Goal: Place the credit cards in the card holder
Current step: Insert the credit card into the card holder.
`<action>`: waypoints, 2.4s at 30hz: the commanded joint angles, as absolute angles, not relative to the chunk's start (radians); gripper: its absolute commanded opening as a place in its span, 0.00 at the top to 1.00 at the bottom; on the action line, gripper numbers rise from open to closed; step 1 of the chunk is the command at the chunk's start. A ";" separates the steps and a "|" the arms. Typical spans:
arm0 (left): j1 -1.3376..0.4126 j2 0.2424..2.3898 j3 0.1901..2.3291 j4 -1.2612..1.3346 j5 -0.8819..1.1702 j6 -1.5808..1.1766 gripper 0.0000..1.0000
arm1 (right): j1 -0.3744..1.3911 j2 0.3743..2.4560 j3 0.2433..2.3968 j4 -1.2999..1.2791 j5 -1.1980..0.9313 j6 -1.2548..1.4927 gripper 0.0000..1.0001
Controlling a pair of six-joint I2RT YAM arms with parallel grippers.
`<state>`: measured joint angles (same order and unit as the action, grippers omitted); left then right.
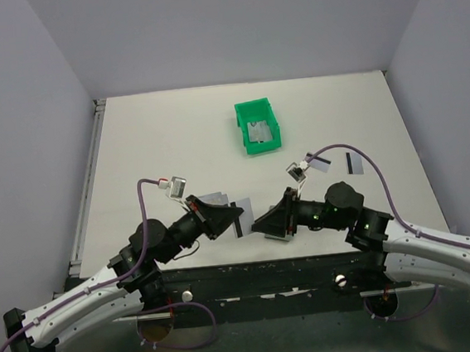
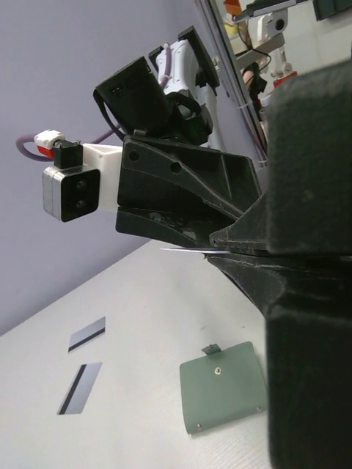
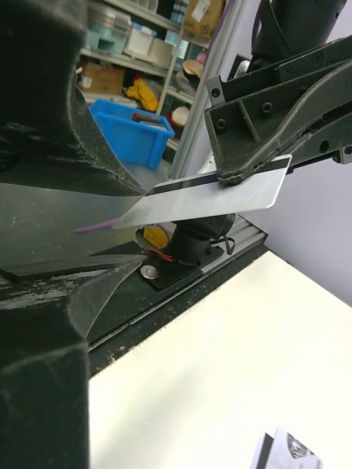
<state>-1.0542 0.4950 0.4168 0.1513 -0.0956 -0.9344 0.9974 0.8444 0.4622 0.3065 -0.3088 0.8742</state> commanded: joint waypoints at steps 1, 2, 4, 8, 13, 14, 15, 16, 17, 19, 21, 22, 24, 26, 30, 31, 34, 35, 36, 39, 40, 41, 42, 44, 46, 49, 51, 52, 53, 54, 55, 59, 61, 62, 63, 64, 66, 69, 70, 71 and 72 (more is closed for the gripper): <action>-1.057 0.512 0.396 0.236 0.000 -0.923 1.00 | 0.992 0.802 0.523 0.187 -0.268 0.778 0.53; -1.057 0.518 0.394 0.250 0.027 -0.925 1.00 | 0.994 0.795 0.529 0.177 -0.265 0.770 0.53; -1.057 0.537 0.393 0.270 0.052 -0.930 1.00 | 0.993 0.782 0.537 0.169 -0.267 0.758 0.52; -1.057 0.569 0.393 0.308 0.100 -0.934 1.00 | 0.992 0.758 0.538 0.166 -0.268 0.749 0.52; -1.057 0.584 0.397 0.330 0.106 -0.934 1.00 | 0.989 0.753 0.535 0.166 -0.278 0.753 0.54; -1.057 0.586 0.397 0.334 0.106 -0.933 1.00 | 0.991 0.753 0.534 0.166 -0.279 0.756 0.55; -1.057 0.587 0.400 0.336 0.106 -0.933 1.00 | 0.991 0.755 0.532 0.169 -0.278 0.759 0.56; -1.057 0.594 0.400 0.336 0.107 -0.931 1.00 | 0.991 0.755 0.529 0.172 -0.278 0.761 0.57; -1.057 0.595 0.402 0.340 0.109 -0.933 1.00 | 0.991 0.755 0.528 0.178 -0.279 0.762 0.58; -1.057 0.601 0.399 0.354 0.113 -0.936 1.00 | 0.989 0.756 0.526 0.186 -0.281 0.767 0.62; -1.057 0.606 0.394 0.364 0.118 -0.940 1.00 | 0.991 0.762 0.525 0.190 -0.285 0.770 0.67; -1.057 0.610 0.394 0.367 0.120 -0.940 1.00 | 0.991 0.765 0.526 0.195 -0.284 0.772 0.70; -1.057 0.615 0.391 0.374 0.120 -0.946 1.00 | 0.989 0.769 0.526 0.204 -0.288 0.776 0.78; -1.057 0.617 0.384 0.376 0.117 -0.946 0.98 | 0.989 0.772 0.526 0.207 -0.290 0.778 0.90; -1.049 0.574 0.396 0.255 0.043 -0.908 0.62 | 0.991 0.740 0.540 0.071 -0.157 0.784 1.00; -1.040 0.549 0.399 0.206 0.014 -0.894 0.51 | 0.991 0.726 0.555 -0.043 -0.068 0.798 0.99; -0.977 0.491 0.397 0.077 -0.057 -0.881 0.43 | 0.986 0.693 0.583 -0.323 0.209 0.870 1.00; -0.956 0.477 0.393 0.057 -0.058 -0.874 0.42 | 0.976 0.689 0.584 -0.395 0.256 0.885 1.00; -0.933 0.473 0.391 0.034 -0.058 -0.873 0.41 | 0.971 0.684 0.583 -0.446 0.296 0.905 1.00; -0.907 0.509 0.400 -0.037 -0.058 -0.862 0.39 | 0.945 0.701 0.580 -0.586 0.356 0.960 1.00; -0.907 0.534 0.405 -0.043 -0.058 -0.856 0.39 | 0.933 0.713 0.577 -0.616 0.359 0.977 1.00; -0.908 0.557 0.408 -0.044 -0.054 -0.853 0.39 | 0.927 0.724 0.571 -0.635 0.359 0.988 1.00; -0.907 0.587 0.410 -0.041 -0.049 -0.853 0.39 | 0.920 0.733 0.565 -0.646 0.354 0.999 1.00; -0.907 0.635 0.410 -0.019 -0.031 -0.851 0.39 | 0.916 0.738 0.551 -0.647 0.365 1.012 1.00; -0.907 0.672 0.405 -0.006 -0.017 -0.851 0.39 | 0.914 0.721 0.531 -0.609 0.380 1.012 0.99; -0.907 0.709 0.397 0.052 -0.005 -0.862 0.39 | 0.911 0.710 0.517 -0.537 0.384 0.997 1.00; -0.907 0.724 0.393 0.069 -0.002 -0.864 0.39 | 0.904 0.741 0.531 -0.509 0.368 0.977 1.00; -0.907 0.730 0.390 0.077 -0.002 -0.867 0.39 | 0.900 0.773 0.543 -0.505 0.364 0.970 1.00; -0.907 0.735 0.387 0.080 0.000 -0.867 0.39 | 0.896 0.807 0.557 -0.506 0.357 0.965 1.00; -0.907 0.741 0.385 0.084 0.023 -0.870 0.39 | 0.894 0.843 0.569 -0.506 0.351 0.959 1.00; -0.907 0.741 0.384 0.084 0.028 -0.871 0.40 | 0.893 0.877 0.580 -0.511 0.347 0.956 1.00; -0.907 0.739 0.368 0.089 0.029 -0.885 0.40 | 0.884 1.004 0.620 -0.543 0.342 0.960 1.00; -0.907 0.733 0.359 0.089 0.028 -0.891 0.40 | 0.877 1.037 0.629 -0.566 0.345 0.971 0.99; -0.907 0.727 0.354 0.087 0.028 -0.894 0.40 | 0.876 1.040 0.630 -0.574 0.348 0.977 0.99; -0.907 0.723 0.350 0.086 0.026 -0.896 0.40 | 0.876 1.039 0.629 -0.578 0.351 0.977 1.00; -0.907 0.716 0.345 0.086 0.026 -0.896 0.40 | 0.874 1.035 0.629 -0.587 0.357 0.985 1.00; -0.907 0.707 0.339 0.081 0.025 -0.899 0.40 | 0.874 1.023 0.630 -0.612 0.374 0.989 0.99; -0.907 0.707 0.336 0.080 0.020 -0.897 0.40 | 0.874 1.003 0.637 -0.655 0.394 0.996 1.00; -0.907 0.707 0.336 0.080 0.018 -0.896 0.40 | 0.874 0.996 0.638 -0.664 0.394 0.997 1.00; -0.907 0.713 0.336 0.081 0.018 -0.897 0.40 | 0.873 0.988 0.638 -0.672 0.399 0.999 1.00; -0.907 0.719 0.337 0.083 0.018 -0.894 0.40 | 0.873 0.980 0.637 -0.676 0.400 0.997 1.00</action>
<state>-0.9108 0.7174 0.3492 0.0662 0.0059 -0.8906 0.8814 1.0126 0.6044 -0.6052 0.3431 0.9771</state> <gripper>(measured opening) 0.599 0.012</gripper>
